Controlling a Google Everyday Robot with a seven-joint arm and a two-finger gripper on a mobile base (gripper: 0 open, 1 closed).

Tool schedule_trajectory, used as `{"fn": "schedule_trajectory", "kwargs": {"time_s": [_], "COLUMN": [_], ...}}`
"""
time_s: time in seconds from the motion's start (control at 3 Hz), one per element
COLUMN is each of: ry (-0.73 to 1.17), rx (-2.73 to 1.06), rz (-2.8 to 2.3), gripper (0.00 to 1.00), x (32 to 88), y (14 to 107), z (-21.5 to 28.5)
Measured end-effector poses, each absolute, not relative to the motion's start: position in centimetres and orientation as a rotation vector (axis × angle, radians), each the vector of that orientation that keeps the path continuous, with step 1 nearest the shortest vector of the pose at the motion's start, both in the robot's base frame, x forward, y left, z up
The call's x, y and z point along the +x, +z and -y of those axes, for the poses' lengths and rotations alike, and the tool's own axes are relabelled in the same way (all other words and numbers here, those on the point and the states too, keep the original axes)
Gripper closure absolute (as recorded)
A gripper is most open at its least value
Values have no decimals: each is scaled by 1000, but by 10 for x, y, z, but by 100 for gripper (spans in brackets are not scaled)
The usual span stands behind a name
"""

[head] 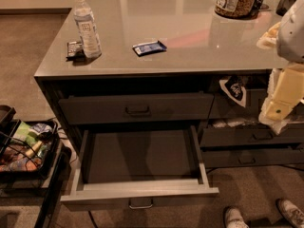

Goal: Close middle drawer

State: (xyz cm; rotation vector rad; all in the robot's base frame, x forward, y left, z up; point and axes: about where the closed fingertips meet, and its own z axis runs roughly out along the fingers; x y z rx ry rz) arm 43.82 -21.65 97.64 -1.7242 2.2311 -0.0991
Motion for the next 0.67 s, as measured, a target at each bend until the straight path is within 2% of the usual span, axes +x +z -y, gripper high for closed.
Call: {"fn": "schedule_trajectory", "kwargs": {"time_s": [0.67], "ry": [-97], "rx": [-1732], "rz": [-2176], "gripper": [0], "x": [435], "y": [976], "z": [215]}}
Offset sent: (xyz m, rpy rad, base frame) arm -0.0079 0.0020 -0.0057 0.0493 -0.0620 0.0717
